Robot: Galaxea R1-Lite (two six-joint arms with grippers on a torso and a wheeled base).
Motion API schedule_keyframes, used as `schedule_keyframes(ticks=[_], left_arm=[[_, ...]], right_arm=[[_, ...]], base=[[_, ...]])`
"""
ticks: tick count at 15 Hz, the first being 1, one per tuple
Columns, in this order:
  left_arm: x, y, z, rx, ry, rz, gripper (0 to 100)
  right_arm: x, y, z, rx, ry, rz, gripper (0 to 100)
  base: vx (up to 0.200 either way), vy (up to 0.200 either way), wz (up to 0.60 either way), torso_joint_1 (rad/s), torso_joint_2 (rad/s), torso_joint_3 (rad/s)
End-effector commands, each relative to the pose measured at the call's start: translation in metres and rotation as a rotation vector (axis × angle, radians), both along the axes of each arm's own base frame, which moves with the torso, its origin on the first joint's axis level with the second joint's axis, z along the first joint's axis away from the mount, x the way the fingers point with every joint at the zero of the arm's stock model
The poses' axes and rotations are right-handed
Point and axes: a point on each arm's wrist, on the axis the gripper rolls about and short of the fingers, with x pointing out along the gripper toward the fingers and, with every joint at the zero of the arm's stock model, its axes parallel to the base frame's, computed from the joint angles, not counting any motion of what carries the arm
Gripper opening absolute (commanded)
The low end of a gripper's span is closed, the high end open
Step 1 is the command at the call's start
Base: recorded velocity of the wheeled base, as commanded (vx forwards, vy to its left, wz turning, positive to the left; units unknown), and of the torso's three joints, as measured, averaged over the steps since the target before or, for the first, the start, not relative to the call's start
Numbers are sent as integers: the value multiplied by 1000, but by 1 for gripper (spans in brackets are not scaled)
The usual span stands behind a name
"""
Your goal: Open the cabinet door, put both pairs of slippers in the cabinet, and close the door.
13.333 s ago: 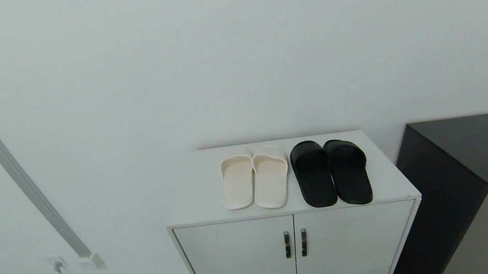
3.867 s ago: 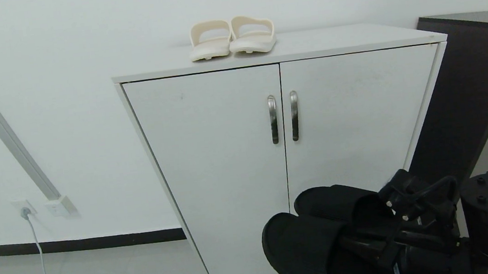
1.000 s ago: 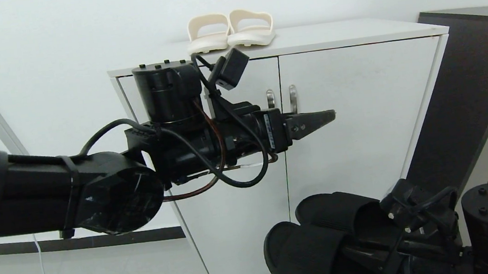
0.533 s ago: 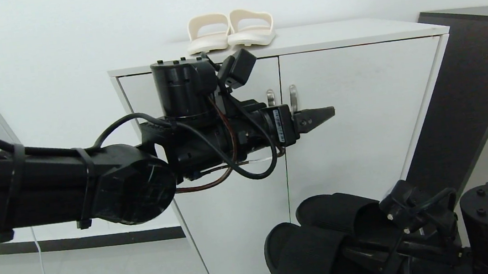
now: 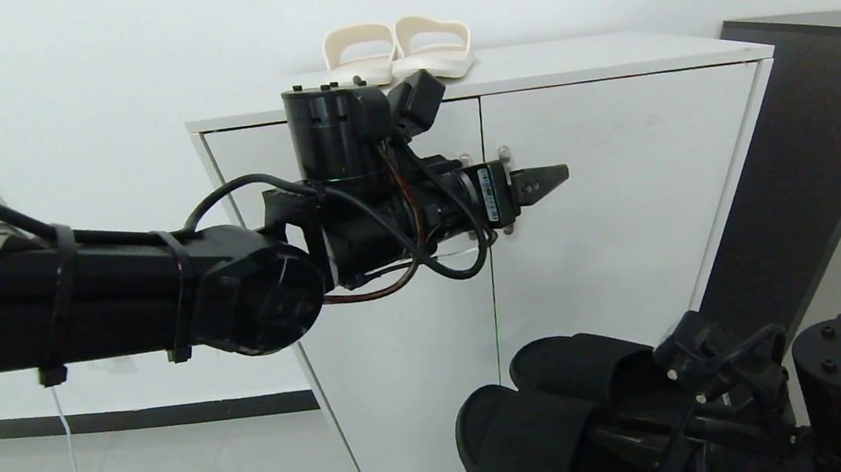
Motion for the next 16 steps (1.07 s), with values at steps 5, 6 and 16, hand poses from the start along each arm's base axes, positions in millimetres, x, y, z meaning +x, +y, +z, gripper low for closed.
schedule_keyframes(ticks=[5,6,16], left_arm=[[12,-12,-9,31,2,34,100],[12,-16,-11,32,3,27,100],[1,-10,-12,28,34,-7,0]], right_arm=[[-2,1,-1,-3,2,8,0],[-3,1,-1,-5,3,13,0],[-16,1,-4,-2,25,104,0]], base=[[0,0,0,0,0,0],[0,0,0,0,0,0],[0,0,0,0,0,0]])
